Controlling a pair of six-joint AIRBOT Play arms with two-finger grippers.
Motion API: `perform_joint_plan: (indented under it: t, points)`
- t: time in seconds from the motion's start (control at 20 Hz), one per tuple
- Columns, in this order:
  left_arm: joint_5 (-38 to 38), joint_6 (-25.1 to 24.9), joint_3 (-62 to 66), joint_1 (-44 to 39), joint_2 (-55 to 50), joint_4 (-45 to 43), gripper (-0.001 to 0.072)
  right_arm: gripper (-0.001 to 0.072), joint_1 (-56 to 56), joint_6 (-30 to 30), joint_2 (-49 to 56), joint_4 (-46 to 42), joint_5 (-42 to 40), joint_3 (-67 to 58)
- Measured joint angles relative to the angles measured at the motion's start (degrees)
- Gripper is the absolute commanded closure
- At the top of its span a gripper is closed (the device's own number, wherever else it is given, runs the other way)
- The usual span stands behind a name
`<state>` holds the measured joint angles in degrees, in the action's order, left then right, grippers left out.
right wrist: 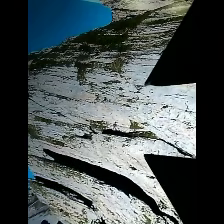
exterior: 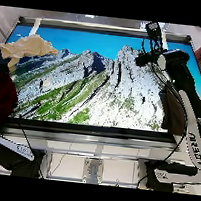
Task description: Fold the shirts.
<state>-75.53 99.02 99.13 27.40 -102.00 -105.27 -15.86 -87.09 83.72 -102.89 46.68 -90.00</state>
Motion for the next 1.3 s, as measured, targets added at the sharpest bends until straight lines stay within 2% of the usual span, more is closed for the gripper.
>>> perform_joint_plan:
  t: [0.3,0.35,0.4,0.45,0.5,0.7,0.75,0.8,1.1,1.3]
  points:
    - [0.8,-2.4,-0.9,2.2,-6.1,4.2,-0.0008,0.0234,0.0,0.0,0.0,3.5,-5.2,0.0]
    - [0.9,-2.7,-0.9,2.3,-6.8,4.6,0.0013,0.0234,0.0,0.0,0.0,4.2,-5.4,0.0]
    - [0.9,-3.1,-0.9,2.4,-7.4,4.9,0.022,0.0234,0.0,0.0,0.0,5.3,-5.7,0.0]
    - [0.9,-3.6,-0.9,2.5,-7.8,5.0,0.0537,0.0234,0.0,0.0,0.0,6.0,-5.7,0.0]
    - [0.9,-4.2,-0.7,2.5,-8.1,5.2,0.0692,0.0235,0.0,0.0,0.0,7.0,-5.8,0.0]
    - [-1.9,-6.0,3.4,2.5,-8.6,7.5,0.0695,0.0238,0.0,-0.1,0.0,9.9,-5.5,0.0]
    - [-3.0,-6.6,5.4,2.5,-8.6,9.8,0.0695,0.0271,0.0,-0.1,-0.1,10.3,-5.5,0.0]
    - [-4.2,-7.6,7.7,2.4,-8.5,13.1,0.0695,0.0331,0.0,-0.1,-0.3,10.6,-5.2,0.0]
    - [-7.6,-14.4,17.6,-3.8,-2.2,45.7,0.0696,0.0335,0.0,-0.1,-4.9,8.7,-1.5,-0.1]
    - [-12.9,-17.4,18.5,-15.2,0.9,57.0,0.0694,0.0334,0.0,0.0,-9.0,3.9,6.1,-0.1]
